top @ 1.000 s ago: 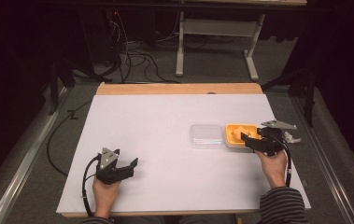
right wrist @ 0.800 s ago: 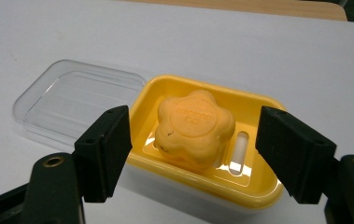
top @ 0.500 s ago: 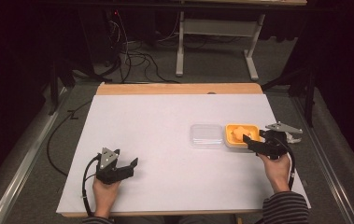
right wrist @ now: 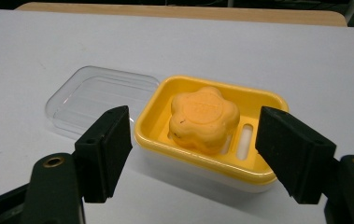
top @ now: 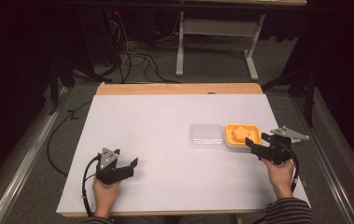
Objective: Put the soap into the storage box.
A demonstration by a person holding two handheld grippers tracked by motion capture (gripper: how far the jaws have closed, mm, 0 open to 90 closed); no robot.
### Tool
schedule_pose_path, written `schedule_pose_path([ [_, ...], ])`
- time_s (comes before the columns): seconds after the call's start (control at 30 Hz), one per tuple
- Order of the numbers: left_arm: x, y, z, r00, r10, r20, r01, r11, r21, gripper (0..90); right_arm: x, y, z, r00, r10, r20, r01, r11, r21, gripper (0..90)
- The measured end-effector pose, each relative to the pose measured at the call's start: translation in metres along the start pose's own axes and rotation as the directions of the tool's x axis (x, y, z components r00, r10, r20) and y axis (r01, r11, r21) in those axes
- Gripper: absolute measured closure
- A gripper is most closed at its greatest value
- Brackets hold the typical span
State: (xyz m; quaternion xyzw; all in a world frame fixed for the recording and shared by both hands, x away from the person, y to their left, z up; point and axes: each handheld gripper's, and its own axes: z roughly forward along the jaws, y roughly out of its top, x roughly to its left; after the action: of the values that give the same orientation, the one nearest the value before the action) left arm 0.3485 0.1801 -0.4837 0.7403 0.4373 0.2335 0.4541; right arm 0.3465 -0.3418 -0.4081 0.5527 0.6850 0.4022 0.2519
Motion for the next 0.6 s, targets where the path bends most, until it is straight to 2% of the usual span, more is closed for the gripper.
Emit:
schedule_pose_path([
  [0.03, 0.0, 0.0, 0.0, 1.0, 0.001, 0.0, -0.001, 1.0, 0.001, 19.1, -0.001, -0.001, 0.0, 1.0, -0.008, -0.001, 0.008, 1.0, -0.004, 27.1],
  [0.4, 0.0, 0.0, 0.0, 1.0, 0.003, -0.001, -0.003, 1.0, 0.001, 19.0, -0.003, -0.012, -0.01, 0.9995, 0.029, -0.016, -0.029, 0.999, -0.02, 27.1],
  [0.6, 0.0, 0.0, 0.0, 1.0, 0.004, -0.002, -0.004, 1.0, 0.002, 19.0, -0.002, -0.017, -0.015, 0.9994, 0.024, -0.023, -0.024, 0.999, -0.03, 26.9],
])
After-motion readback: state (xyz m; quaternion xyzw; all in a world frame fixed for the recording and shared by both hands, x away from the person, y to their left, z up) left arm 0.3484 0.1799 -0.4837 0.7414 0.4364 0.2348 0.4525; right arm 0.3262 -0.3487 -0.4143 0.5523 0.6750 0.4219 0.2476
